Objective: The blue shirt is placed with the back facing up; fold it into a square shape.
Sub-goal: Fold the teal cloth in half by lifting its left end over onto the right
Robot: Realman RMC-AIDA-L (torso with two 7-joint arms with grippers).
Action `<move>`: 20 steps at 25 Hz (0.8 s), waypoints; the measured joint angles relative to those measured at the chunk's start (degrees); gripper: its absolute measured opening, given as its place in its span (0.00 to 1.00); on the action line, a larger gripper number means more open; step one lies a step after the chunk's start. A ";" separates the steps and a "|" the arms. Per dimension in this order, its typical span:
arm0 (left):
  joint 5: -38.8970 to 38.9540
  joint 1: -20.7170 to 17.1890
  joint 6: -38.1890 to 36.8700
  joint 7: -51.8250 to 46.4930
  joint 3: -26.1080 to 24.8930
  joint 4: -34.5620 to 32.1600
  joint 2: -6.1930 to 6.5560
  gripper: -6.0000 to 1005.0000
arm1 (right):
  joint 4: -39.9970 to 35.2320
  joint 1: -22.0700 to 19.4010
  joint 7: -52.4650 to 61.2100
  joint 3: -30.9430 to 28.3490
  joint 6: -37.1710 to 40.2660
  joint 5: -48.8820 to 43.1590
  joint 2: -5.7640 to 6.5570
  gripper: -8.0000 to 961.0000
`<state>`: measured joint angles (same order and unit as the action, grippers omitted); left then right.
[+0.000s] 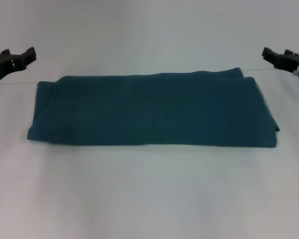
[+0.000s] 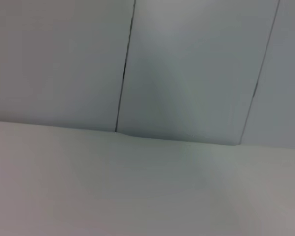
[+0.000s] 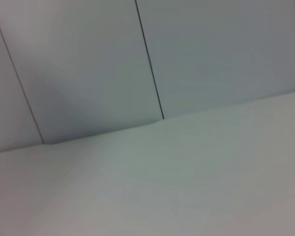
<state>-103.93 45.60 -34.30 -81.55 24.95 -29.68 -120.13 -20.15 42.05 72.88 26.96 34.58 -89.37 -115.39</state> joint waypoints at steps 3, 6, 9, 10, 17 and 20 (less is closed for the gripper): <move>-0.54 -1.79 -2.39 -2.01 0.91 -1.23 -0.21 0.69 | -0.40 -1.68 7.66 6.15 1.50 -1.02 1.52 0.73; -0.77 -4.24 -4.47 -6.37 4.36 -3.52 -0.32 0.71 | -0.51 -2.92 14.93 10.28 4.77 -3.46 3.05 0.73; -1.21 -7.44 -8.12 -11.10 8.35 -7.16 -0.39 0.71 | -1.78 -4.80 20.02 11.24 9.86 -5.13 3.88 0.73; -1.50 -8.54 -9.89 -12.18 9.36 -8.43 -0.42 0.71 | -2.49 -5.61 21.14 11.27 11.40 -5.26 3.94 0.73; -9.48 -12.33 -18.82 -17.45 10.74 -13.37 -0.32 0.70 | -7.45 -9.73 31.12 11.50 20.89 -10.69 4.80 0.72; -13.72 -12.35 -18.85 -19.89 10.77 -13.51 -0.33 0.70 | -8.81 -9.94 34.93 11.35 23.28 -14.77 4.97 0.72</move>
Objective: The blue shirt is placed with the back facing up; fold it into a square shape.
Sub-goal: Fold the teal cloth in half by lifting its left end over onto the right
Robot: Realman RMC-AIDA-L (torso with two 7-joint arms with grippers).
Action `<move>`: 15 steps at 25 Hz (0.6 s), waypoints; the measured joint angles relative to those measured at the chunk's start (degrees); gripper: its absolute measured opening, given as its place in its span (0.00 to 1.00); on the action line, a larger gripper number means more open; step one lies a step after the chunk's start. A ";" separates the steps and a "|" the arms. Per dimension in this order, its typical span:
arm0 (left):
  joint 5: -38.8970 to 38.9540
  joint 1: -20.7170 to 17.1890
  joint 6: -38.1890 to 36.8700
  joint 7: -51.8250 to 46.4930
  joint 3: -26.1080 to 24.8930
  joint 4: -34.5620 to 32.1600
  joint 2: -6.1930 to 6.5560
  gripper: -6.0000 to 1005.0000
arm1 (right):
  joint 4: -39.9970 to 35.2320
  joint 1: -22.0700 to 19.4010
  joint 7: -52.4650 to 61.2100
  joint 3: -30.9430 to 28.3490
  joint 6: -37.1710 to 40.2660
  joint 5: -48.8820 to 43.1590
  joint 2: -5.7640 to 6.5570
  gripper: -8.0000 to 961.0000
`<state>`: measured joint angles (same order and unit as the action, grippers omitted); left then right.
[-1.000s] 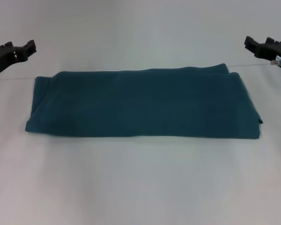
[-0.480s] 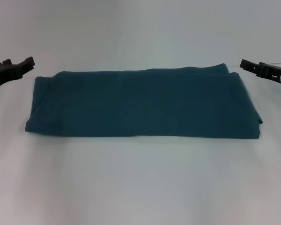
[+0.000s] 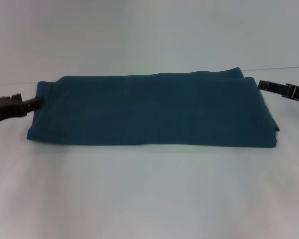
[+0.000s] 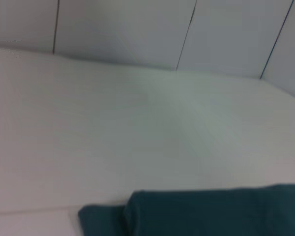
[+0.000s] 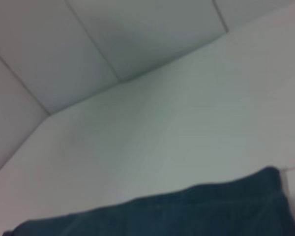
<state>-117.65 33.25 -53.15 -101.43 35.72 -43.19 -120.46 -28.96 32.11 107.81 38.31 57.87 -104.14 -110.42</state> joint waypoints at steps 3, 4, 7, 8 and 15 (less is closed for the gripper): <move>-2.85 0.13 0.11 -1.95 0.01 -0.07 0.03 0.69 | -1.32 -0.27 3.66 -0.13 1.14 -3.37 0.06 0.73; -3.70 0.18 0.18 -2.47 0.01 -0.10 0.07 0.69 | -1.70 -0.39 4.94 -0.16 1.36 -4.34 0.18 0.73; -5.83 0.21 0.74 -3.20 -0.07 -0.17 0.10 0.68 | -2.19 -0.75 7.99 -0.23 1.78 -6.65 0.61 0.73; -6.17 0.18 0.94 -3.26 -0.08 -0.18 0.07 0.68 | -2.22 -0.84 8.72 -0.25 1.94 -7.09 0.75 0.72; -8.71 -0.32 2.87 -3.82 0.05 0.14 -0.16 0.67 | -2.30 -1.52 11.16 -0.41 3.88 -8.09 1.95 0.72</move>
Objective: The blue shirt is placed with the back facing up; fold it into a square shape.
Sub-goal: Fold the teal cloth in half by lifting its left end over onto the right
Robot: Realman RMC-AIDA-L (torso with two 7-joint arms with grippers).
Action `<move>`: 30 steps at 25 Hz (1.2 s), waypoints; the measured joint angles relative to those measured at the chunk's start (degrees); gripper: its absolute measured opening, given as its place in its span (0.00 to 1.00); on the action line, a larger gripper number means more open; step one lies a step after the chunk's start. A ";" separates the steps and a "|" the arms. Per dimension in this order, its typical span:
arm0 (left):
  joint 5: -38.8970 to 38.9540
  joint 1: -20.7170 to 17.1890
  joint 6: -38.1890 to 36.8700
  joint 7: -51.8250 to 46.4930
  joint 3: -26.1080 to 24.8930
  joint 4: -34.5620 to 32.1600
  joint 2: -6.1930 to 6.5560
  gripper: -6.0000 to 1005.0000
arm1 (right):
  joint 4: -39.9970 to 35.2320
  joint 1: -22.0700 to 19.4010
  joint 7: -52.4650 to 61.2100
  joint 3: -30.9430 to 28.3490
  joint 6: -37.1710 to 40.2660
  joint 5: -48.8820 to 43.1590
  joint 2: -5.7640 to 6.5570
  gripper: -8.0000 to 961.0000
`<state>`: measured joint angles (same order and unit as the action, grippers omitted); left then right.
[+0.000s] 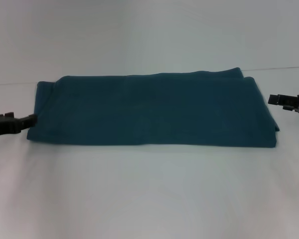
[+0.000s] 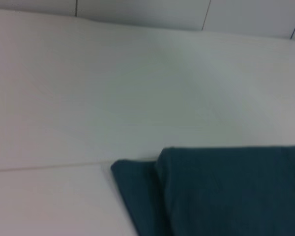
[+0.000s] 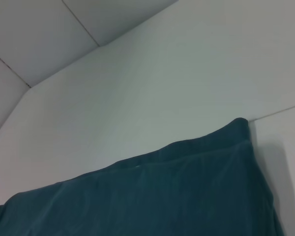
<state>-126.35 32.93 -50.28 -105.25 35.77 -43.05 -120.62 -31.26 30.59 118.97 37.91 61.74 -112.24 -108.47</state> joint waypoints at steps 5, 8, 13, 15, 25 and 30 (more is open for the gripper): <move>-2.75 0.17 0.17 -0.33 0.12 0.20 -0.30 0.66 | -0.03 -0.10 0.27 0.10 0.56 -0.03 0.14 0.72; -2.81 0.17 0.64 -0.36 0.23 0.38 -0.42 0.65 | -0.04 -0.06 0.32 0.07 0.59 -0.05 0.14 0.72; -2.84 0.13 2.12 -0.13 1.31 1.29 -0.70 0.65 | -0.03 0.20 0.34 0.06 0.64 -0.08 0.07 0.72; -2.84 0.08 2.78 -0.13 2.43 1.43 -0.90 0.64 | -0.04 0.28 0.35 0.06 0.49 -0.08 0.06 0.72; -2.89 0.52 3.10 -0.32 4.53 1.53 -1.01 0.62 | -0.04 0.27 0.38 -0.02 0.26 -0.08 -0.06 0.72; -3.04 0.59 3.09 -0.32 4.86 1.59 -1.02 0.62 | -0.03 0.18 0.39 -0.03 0.22 -0.08 -0.13 0.72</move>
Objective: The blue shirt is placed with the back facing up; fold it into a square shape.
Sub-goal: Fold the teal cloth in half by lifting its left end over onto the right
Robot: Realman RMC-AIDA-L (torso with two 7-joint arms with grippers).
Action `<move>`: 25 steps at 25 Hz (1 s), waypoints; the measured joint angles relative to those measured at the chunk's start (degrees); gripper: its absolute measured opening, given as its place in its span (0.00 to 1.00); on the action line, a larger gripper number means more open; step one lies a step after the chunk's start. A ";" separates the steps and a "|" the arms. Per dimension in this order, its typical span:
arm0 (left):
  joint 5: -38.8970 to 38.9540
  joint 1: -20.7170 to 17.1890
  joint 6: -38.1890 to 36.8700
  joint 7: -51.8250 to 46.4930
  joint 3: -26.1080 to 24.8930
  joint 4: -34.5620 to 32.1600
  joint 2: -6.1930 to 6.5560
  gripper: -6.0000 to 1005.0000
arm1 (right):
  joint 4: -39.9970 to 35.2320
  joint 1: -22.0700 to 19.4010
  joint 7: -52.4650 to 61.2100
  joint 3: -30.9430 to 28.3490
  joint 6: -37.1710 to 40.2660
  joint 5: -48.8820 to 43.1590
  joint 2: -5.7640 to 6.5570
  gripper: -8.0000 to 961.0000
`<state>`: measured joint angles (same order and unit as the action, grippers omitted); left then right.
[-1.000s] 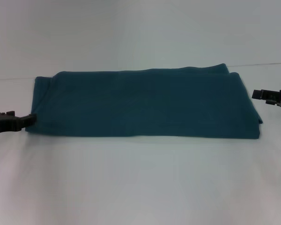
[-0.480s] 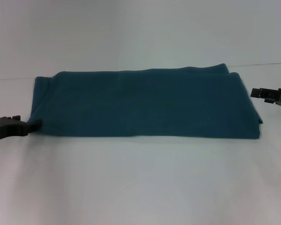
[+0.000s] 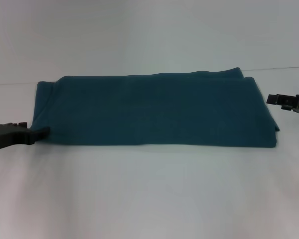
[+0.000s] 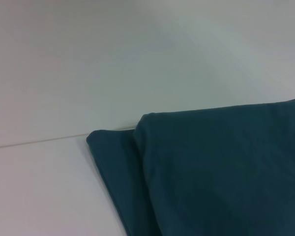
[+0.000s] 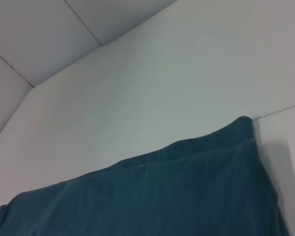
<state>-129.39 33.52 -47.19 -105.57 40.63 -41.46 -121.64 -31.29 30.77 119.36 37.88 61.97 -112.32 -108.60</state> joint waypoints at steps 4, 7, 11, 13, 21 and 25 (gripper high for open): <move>-0.63 0.09 -0.01 0.00 -0.02 0.00 -0.07 0.61 | 0.00 -0.02 0.00 0.00 -0.06 0.00 -0.07 0.72; -1.76 0.13 0.03 0.06 0.58 0.00 -0.17 0.60 | 0.00 -0.05 0.00 0.00 -0.10 0.05 -0.13 0.72; -3.40 0.11 1.16 -0.47 1.46 -0.89 -0.84 0.60 | 0.00 -0.14 0.00 -0.17 -0.11 0.09 -0.17 0.72; -3.50 -0.15 1.22 -0.78 1.45 -2.30 -1.34 0.59 | 0.00 -0.18 0.00 -0.20 -0.11 0.09 -0.19 0.72; -4.42 0.07 1.14 -1.43 1.68 -2.89 -1.45 0.31 | 0.00 -0.48 0.00 -0.71 0.01 0.09 -0.38 0.72; -4.51 0.08 1.26 -1.50 1.74 -2.86 -1.45 0.15 | 0.00 -0.55 0.00 -0.84 -0.06 0.07 -0.40 0.72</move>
<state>-133.90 33.59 -45.94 -107.07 42.37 -44.32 -123.10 -31.29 30.22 119.36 37.04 61.91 -112.25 -109.01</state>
